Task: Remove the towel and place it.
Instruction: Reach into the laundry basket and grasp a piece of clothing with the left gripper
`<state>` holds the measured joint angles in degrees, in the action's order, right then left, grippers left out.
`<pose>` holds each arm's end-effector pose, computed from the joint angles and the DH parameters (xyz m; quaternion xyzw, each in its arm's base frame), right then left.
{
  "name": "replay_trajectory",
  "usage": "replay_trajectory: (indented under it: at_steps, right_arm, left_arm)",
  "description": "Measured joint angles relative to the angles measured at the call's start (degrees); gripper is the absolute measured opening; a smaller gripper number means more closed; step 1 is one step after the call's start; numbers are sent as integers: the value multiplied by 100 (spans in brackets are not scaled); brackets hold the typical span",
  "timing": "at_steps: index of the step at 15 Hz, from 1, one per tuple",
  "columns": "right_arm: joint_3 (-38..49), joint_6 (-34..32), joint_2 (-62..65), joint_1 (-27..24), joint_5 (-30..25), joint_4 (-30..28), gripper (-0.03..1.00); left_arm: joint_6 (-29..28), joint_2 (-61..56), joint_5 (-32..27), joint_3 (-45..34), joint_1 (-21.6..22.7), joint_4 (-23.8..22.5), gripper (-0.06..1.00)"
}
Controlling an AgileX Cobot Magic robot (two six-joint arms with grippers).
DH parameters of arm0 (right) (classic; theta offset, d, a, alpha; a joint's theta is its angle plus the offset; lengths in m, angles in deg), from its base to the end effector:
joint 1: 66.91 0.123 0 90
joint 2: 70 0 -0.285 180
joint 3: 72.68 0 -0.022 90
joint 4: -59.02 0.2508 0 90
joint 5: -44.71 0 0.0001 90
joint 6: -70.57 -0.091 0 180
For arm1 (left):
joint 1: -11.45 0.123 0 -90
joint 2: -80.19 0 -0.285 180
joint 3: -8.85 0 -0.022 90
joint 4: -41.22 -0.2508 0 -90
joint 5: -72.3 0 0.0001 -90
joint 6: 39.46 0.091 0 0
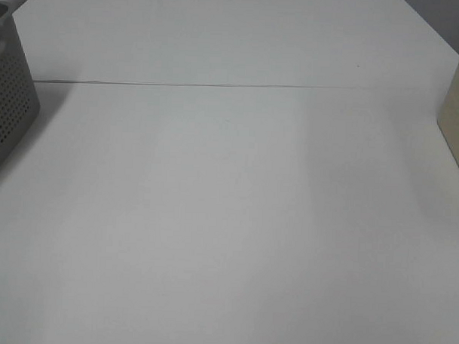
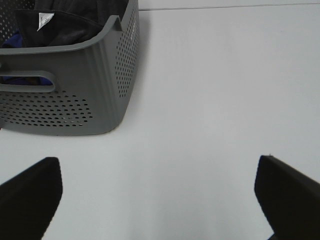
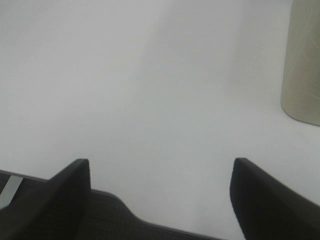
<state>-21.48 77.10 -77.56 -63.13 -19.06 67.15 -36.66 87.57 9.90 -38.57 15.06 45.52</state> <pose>-0.0040 0.0113 0.2611 -0.0817 0.8708 0.0593 0.4811 -0.0092 -0.0066 0.2807 -0.0035 0.8529 -0.0083 0.5219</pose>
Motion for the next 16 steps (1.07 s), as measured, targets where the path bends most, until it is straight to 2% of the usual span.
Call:
replay_trajectory:
  at_steps: [13, 16]
  right_arm:
    - [0, 0, 0, 0, 0, 0, 75]
    - [0, 0, 0, 0, 0, 0, 75]
  left_arm:
    - [0, 0, 0, 0, 0, -6, 99]
    - [229, 487, -223, 670, 0, -29, 99]
